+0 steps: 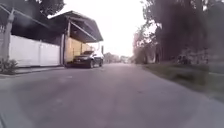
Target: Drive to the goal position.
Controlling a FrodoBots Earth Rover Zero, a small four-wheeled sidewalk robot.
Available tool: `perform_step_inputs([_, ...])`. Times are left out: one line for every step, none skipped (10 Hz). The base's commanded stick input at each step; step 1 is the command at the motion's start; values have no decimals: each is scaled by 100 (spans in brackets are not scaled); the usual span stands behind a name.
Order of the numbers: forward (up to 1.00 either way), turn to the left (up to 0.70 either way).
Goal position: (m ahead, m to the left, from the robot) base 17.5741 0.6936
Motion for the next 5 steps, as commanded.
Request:
perform_step_inputs([100,-40])
perform_step_inputs([100,-40])
perform_step_inputs([100,-40])
perform_step_inputs([100,-40])
perform_step_inputs([100,-40])
